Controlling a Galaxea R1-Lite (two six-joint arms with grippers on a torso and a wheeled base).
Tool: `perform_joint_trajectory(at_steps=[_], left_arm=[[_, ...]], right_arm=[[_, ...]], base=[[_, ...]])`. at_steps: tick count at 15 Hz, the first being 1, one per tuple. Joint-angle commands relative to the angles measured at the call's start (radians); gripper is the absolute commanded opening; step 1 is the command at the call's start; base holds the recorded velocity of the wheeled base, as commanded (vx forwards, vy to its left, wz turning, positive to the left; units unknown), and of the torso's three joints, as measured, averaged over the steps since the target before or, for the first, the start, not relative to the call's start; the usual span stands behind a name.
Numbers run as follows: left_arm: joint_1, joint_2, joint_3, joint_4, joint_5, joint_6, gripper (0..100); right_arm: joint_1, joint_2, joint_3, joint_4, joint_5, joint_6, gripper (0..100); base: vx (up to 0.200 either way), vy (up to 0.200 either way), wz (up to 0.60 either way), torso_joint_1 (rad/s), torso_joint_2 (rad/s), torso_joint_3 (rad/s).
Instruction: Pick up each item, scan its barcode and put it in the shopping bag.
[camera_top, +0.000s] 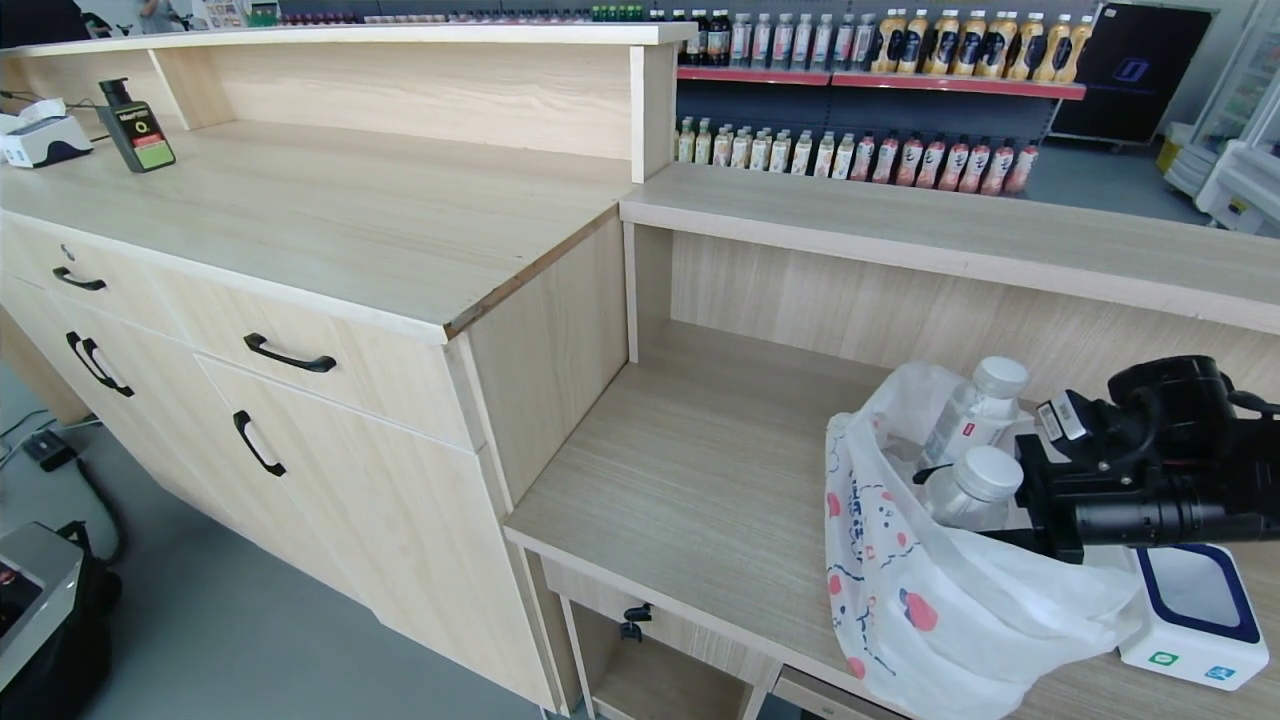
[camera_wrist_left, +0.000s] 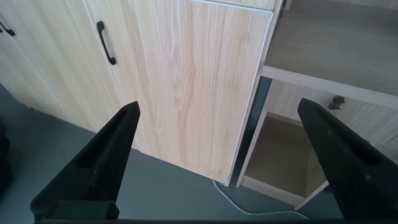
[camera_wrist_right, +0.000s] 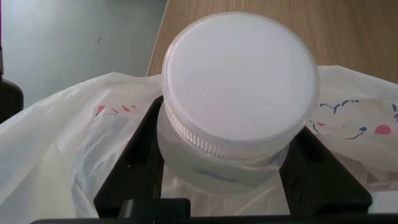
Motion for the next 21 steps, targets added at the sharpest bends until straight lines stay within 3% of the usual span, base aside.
perform_joint_trajectory(at_steps=[1,9,10,14,17,21], left_arm=[[0.000,0.001,0.000,0.000,0.000,0.000,100],[0.000,0.001,0.000,0.000,0.000,0.000,100],[0.000,0.001,0.000,0.000,0.000,0.000,100],[0.000,0.001,0.000,0.000,0.000,0.000,100],[0.000,0.001,0.000,0.000,0.000,0.000,100],[0.000,0.001,0.000,0.000,0.000,0.000,100]], right_arm=[[-0.004,-0.001,0.024,0.000,0.001,-0.009,0],[-0.011,0.007,0.044,0.000,-0.005,-0.014,0],[-0.015,0.010,0.047,0.000,-0.007,-0.014,100],[-0.015,-0.016,0.030,0.000,-0.007,0.014,100],[-0.001,-0.107,-0.011,-0.008,-0.007,0.130,100],[0.001,-0.254,-0.054,-0.095,-0.016,0.382,100]], base=[[0.000,0.000,0.00,0.000,0.00,0.000],[0.000,0.000,0.00,0.000,0.00,0.000],[0.000,0.000,0.00,0.000,0.00,0.000],[0.000,0.000,0.00,0.000,0.00,0.000],[0.000,0.000,0.00,0.000,0.00,0.000],[0.000,0.000,0.00,0.000,0.00,0.000]])
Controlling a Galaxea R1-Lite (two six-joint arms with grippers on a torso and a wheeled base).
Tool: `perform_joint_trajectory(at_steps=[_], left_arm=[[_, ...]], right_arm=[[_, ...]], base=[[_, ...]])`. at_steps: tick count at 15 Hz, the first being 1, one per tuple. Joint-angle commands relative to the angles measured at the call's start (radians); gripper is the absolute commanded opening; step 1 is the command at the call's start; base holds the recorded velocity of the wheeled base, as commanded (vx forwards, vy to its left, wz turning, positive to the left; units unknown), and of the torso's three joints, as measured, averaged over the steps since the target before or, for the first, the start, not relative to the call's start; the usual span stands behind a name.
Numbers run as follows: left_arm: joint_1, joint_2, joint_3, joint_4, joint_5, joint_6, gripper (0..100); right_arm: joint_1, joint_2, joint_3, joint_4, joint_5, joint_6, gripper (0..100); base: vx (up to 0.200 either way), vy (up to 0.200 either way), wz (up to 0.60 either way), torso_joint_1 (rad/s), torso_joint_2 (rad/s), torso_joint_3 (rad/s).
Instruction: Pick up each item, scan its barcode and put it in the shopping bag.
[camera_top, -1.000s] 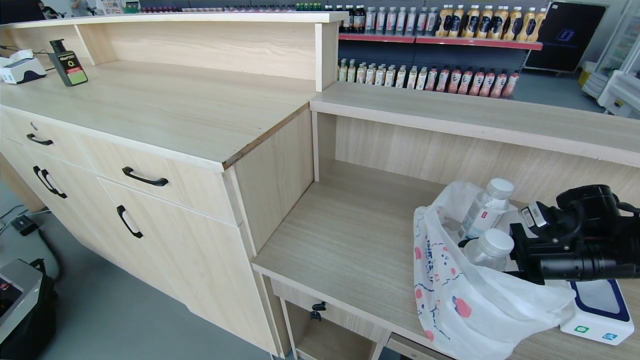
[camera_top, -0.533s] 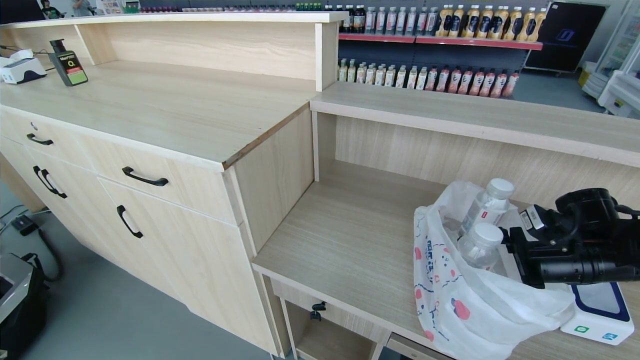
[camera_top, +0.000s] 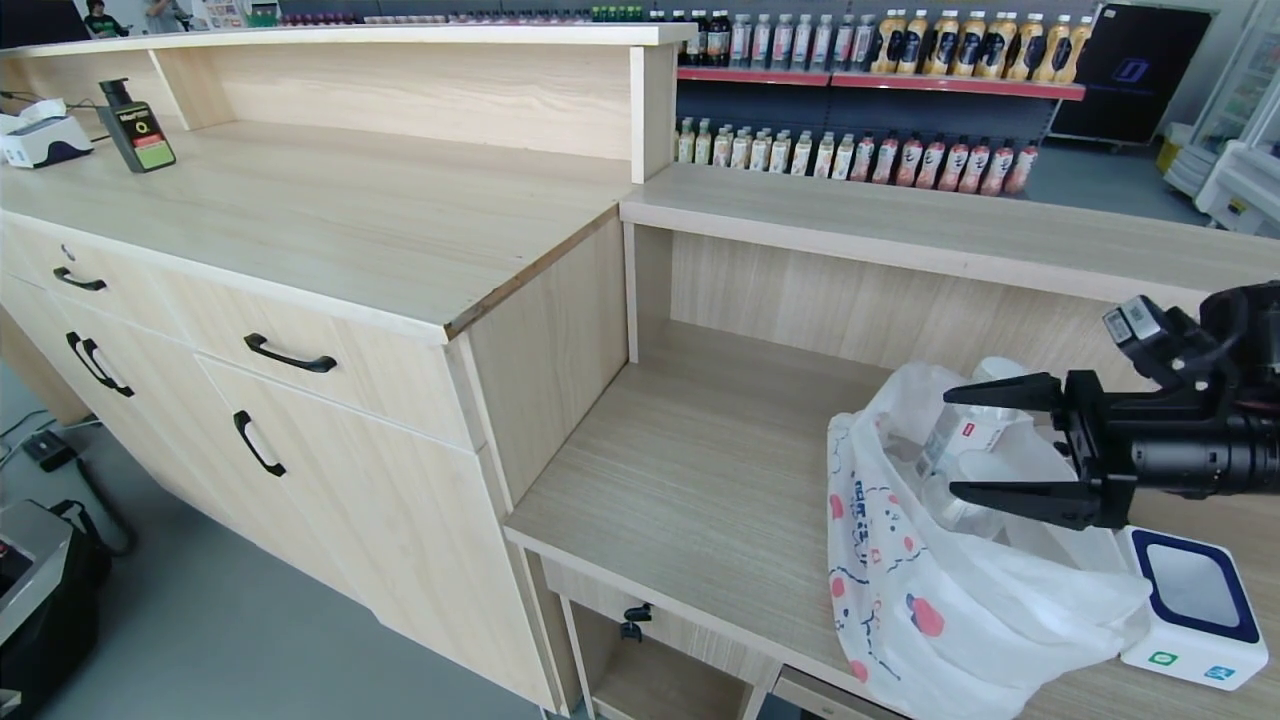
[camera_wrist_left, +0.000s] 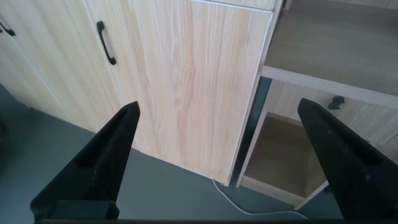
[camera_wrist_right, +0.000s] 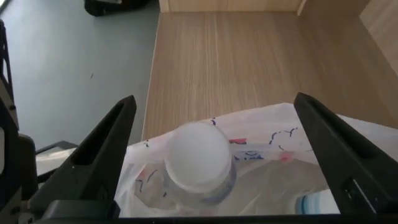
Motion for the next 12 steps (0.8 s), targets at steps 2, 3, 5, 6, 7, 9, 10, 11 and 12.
perform_joint_trajectory(at_steps=[2,3,5,6,7,9,10,11,12], left_arm=[[0.000,0.001,0.000,0.000,0.000,0.000,100],[0.000,0.001,0.000,0.000,0.000,0.000,100],[0.000,0.001,0.000,0.000,0.000,0.000,100],[0.000,0.001,0.000,0.000,0.000,0.000,100],[0.000,0.001,0.000,0.000,0.000,0.000,100],[0.000,0.001,0.000,0.000,0.000,0.000,100],[0.000,0.001,0.000,0.000,0.000,0.000,100],[0.000,0.001,0.000,0.000,0.000,0.000,100],[0.000,0.001,0.000,0.000,0.000,0.000,100]], right_arm=[[0.002,-0.149,-0.003,-0.042,-0.080,0.095,100],[0.002,-0.172,-0.008,-0.044,-0.126,0.103,100],[-0.035,-0.240,-0.009,-0.064,-0.191,0.106,100],[-0.083,-0.289,-0.006,-0.082,-0.241,0.118,100],[-0.126,-0.332,-0.003,-0.093,-0.269,0.133,100],[-0.250,-0.402,-0.009,-0.101,-0.296,0.153,100],[-0.305,-0.427,-0.018,-0.099,-0.365,0.153,100],[-0.324,-0.445,-0.021,-0.096,-0.470,0.156,100],[-0.325,-0.462,-0.028,-0.096,-0.591,0.178,100]], base=[[0.000,0.000,0.00,0.000,0.00,0.000],[0.000,0.000,0.00,0.000,0.00,0.000],[0.000,0.000,0.00,0.000,0.00,0.000],[0.000,0.000,0.00,0.000,0.00,0.000],[0.000,0.000,0.00,0.000,0.00,0.000],[0.000,0.000,0.00,0.000,0.00,0.000],[0.000,0.000,0.00,0.000,0.00,0.000],[0.000,0.000,-0.60,-0.002,0.00,0.002],[0.000,0.000,-0.60,0.002,0.01,0.002]])
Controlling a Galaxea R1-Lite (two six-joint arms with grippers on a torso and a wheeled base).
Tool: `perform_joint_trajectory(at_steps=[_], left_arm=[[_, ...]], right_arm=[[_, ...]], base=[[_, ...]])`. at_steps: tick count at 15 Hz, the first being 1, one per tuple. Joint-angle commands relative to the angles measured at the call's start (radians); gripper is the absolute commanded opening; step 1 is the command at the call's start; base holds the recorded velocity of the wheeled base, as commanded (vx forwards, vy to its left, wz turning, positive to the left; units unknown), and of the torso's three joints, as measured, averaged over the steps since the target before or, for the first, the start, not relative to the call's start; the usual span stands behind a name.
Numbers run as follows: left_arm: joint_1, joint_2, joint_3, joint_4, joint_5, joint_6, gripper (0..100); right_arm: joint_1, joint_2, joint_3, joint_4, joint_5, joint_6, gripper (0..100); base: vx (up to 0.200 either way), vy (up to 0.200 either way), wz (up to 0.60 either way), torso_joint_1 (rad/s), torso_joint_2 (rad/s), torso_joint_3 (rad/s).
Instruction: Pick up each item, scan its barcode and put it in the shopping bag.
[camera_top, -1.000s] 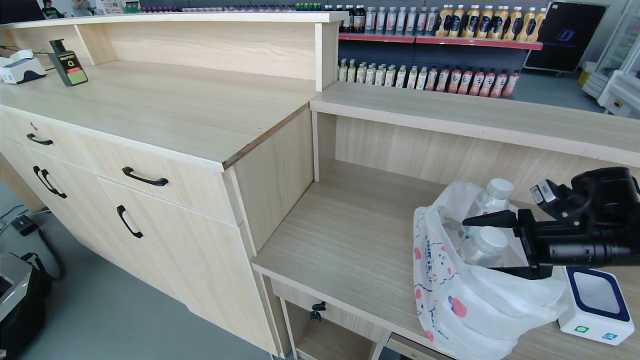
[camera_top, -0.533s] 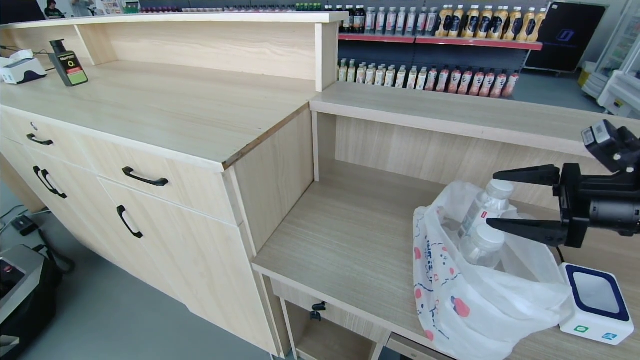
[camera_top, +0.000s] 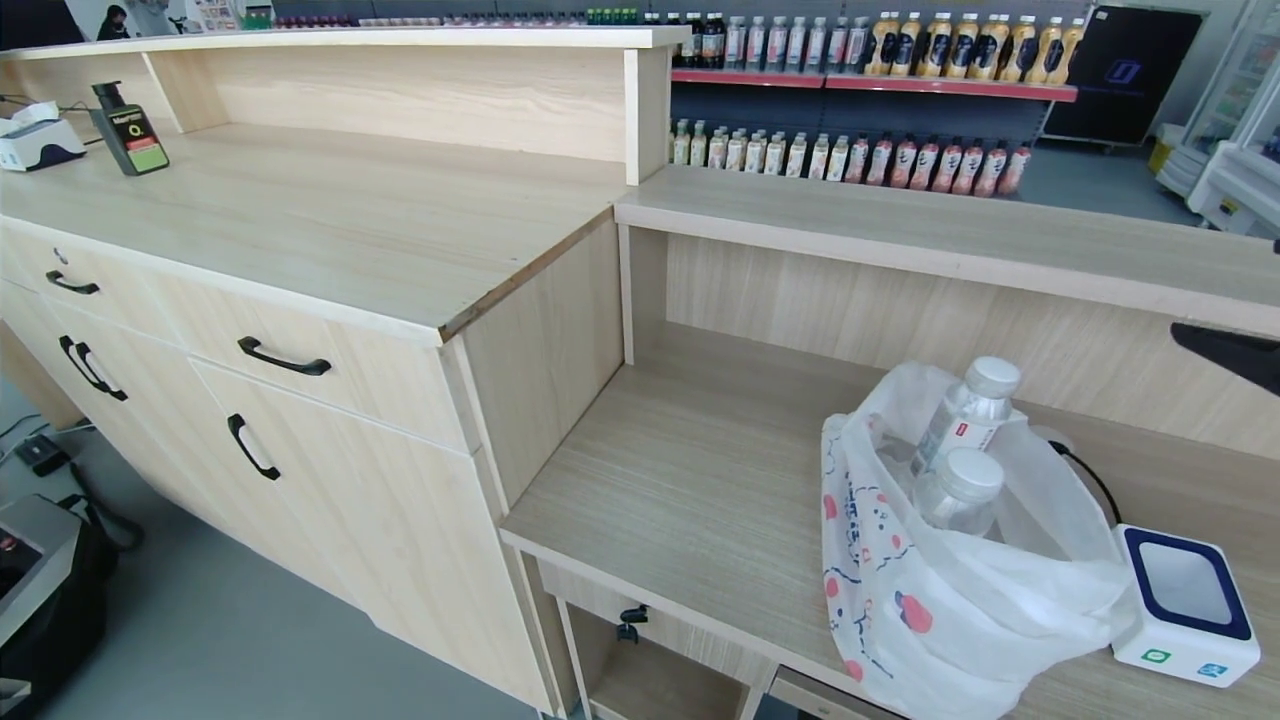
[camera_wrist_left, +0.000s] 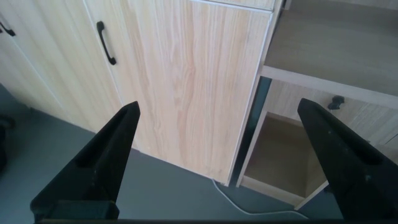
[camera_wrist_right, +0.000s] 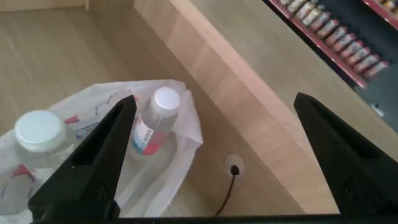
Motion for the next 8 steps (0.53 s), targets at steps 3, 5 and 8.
perform_joint_trajectory(at_steps=[3,5,8], left_arm=[[0.000,0.001,0.000,0.000,0.000,0.000,100],[0.000,0.001,0.000,0.000,0.000,0.000,100],[0.000,0.001,0.000,0.000,0.000,0.000,100]], right_arm=[[-0.035,-0.085,-0.069,0.030,-0.236,0.136,100],[-0.044,-0.098,-0.079,0.088,-0.332,0.177,100],[-0.131,-0.090,-0.078,0.269,-0.434,0.263,100]], base=[[0.000,0.000,-0.60,0.006,0.00,0.002],[0.000,0.000,-0.60,0.002,0.00,0.002],[0.000,0.000,-0.60,0.002,0.01,0.004]])
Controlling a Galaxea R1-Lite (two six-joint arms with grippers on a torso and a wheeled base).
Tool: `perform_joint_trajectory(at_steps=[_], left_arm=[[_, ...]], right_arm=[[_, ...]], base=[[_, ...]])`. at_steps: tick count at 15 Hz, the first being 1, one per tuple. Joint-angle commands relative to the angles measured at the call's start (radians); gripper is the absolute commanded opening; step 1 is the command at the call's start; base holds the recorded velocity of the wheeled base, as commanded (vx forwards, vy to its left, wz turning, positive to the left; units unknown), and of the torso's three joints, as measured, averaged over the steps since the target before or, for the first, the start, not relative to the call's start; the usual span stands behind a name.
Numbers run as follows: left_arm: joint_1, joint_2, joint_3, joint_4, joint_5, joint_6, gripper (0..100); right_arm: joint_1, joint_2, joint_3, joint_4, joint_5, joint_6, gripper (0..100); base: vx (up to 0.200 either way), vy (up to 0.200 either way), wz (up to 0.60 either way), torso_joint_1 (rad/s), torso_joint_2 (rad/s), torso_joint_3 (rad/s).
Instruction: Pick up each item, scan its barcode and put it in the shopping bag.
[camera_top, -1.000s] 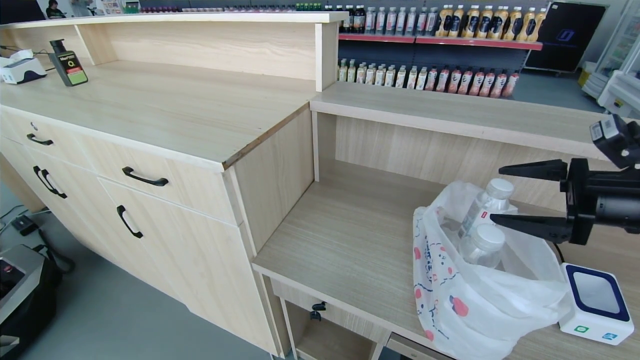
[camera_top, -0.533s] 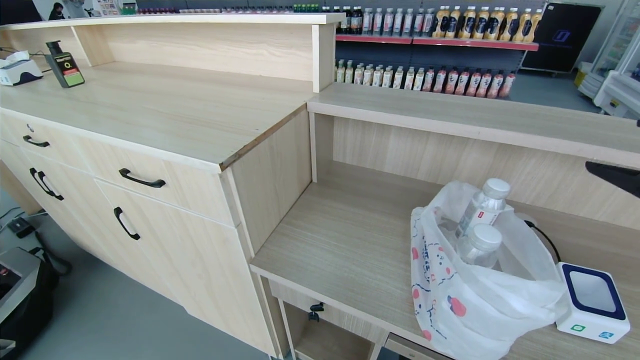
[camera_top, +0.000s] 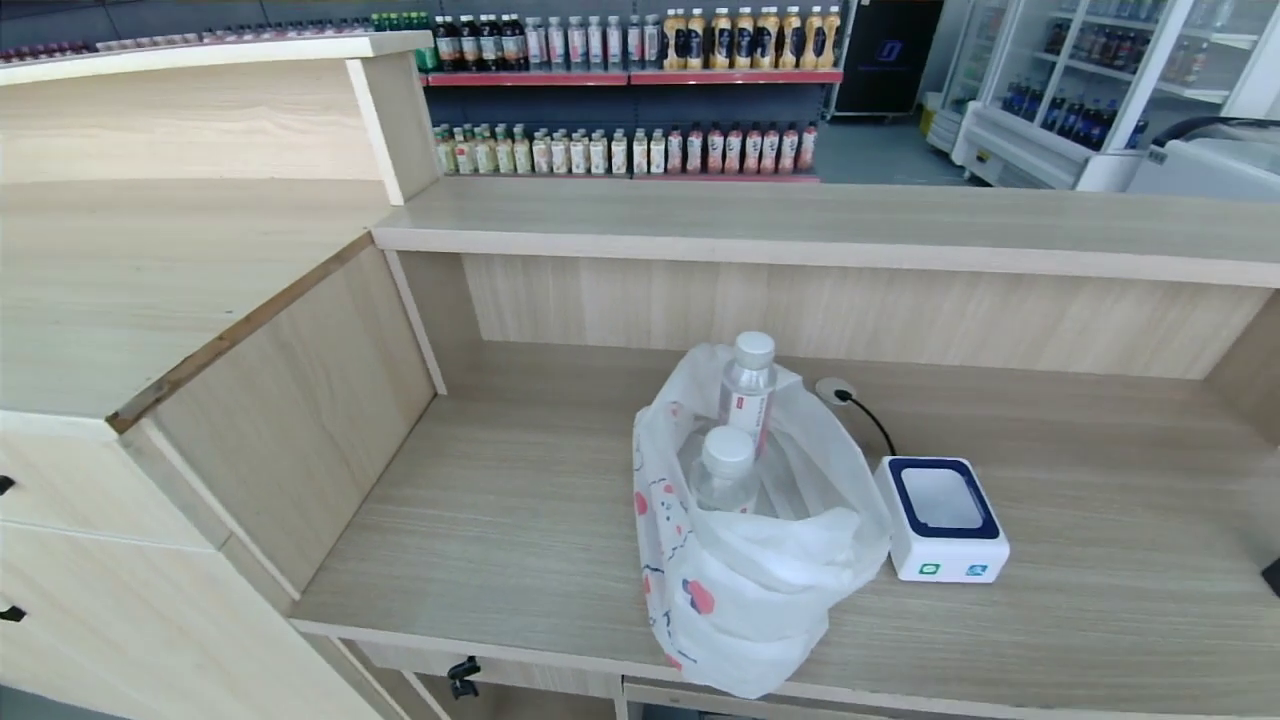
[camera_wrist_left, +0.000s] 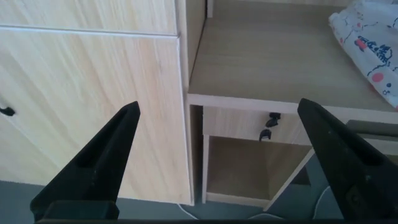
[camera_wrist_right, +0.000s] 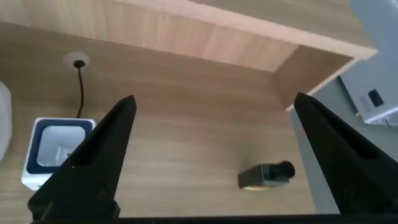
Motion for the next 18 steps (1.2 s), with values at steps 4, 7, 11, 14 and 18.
perform_joint_trajectory(at_steps=[4,7,11,14,18], left_arm=[[0.000,0.001,0.000,0.000,0.000,0.000,100],[0.000,0.001,0.000,0.000,0.000,0.000,100],[0.000,0.001,0.000,0.000,0.000,0.000,100],[0.000,0.001,0.000,0.000,0.000,0.000,100],[0.000,0.001,0.000,0.000,0.000,0.000,100]], right_arm=[[-0.188,0.181,0.063,0.048,-0.010,0.037,100],[-0.262,0.341,0.189,-0.226,0.054,0.030,100],[-0.321,0.528,0.207,-0.420,0.266,-0.059,100],[-0.320,0.577,0.196,-0.418,0.409,-0.191,100],[-0.317,0.635,0.166,-0.458,0.430,-0.279,100]], base=[[0.000,0.000,-0.45,-0.001,0.00,0.002],[0.000,0.000,0.00,0.000,0.00,0.000],[0.000,0.000,0.00,0.000,0.00,0.000],[0.000,0.000,0.00,0.000,0.00,0.000],[0.000,0.000,0.00,0.000,0.00,0.000]])
